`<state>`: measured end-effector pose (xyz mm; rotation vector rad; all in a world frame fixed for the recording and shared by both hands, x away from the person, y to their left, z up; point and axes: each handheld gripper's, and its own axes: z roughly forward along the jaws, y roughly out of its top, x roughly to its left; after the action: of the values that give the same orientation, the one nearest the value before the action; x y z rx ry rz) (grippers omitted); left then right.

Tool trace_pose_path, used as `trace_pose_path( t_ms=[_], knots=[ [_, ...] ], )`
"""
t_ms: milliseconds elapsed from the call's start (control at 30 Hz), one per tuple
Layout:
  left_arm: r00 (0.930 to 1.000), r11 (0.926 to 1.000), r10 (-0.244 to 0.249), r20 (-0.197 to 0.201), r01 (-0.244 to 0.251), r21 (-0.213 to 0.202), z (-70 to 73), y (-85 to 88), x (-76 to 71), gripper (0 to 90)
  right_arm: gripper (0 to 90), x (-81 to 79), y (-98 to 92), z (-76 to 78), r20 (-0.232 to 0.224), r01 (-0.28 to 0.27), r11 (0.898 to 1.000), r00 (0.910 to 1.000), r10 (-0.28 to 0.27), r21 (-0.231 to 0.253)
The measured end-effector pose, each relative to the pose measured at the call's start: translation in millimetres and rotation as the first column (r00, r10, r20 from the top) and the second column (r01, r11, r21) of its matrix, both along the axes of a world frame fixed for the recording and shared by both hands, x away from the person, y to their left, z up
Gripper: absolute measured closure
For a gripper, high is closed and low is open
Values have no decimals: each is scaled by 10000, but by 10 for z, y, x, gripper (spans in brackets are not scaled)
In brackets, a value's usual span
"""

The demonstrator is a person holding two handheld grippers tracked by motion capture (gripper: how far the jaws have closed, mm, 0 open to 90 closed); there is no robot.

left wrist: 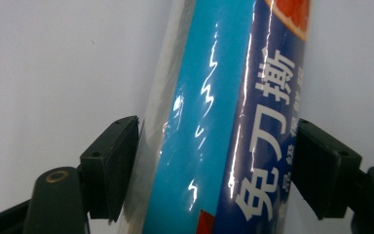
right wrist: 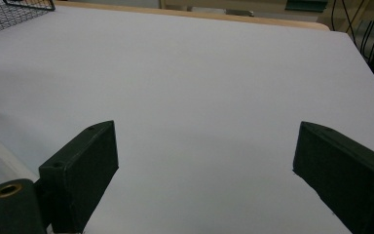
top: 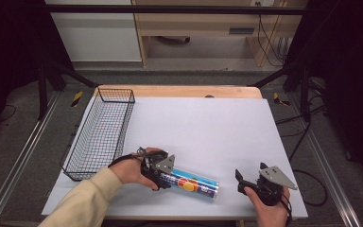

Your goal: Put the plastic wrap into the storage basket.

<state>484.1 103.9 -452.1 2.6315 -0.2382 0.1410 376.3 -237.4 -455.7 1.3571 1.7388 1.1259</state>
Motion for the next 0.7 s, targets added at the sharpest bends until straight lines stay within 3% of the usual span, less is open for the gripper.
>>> trace_pose_path(
  t_ms=[133, 700],
  knots=[
    [10000, 9995, 37, 2, -37, 308, -2, -31, 1, 247, 103, 2, 8, 0, 30, -41, 10000, 10000, 41, -29],
    [9997, 9983, -3, 229, -10, 586, 1, -68, -14, 265, 113, 2, 11, -5, -5, -130, 9999, 9999, 130, 1]
  ],
)
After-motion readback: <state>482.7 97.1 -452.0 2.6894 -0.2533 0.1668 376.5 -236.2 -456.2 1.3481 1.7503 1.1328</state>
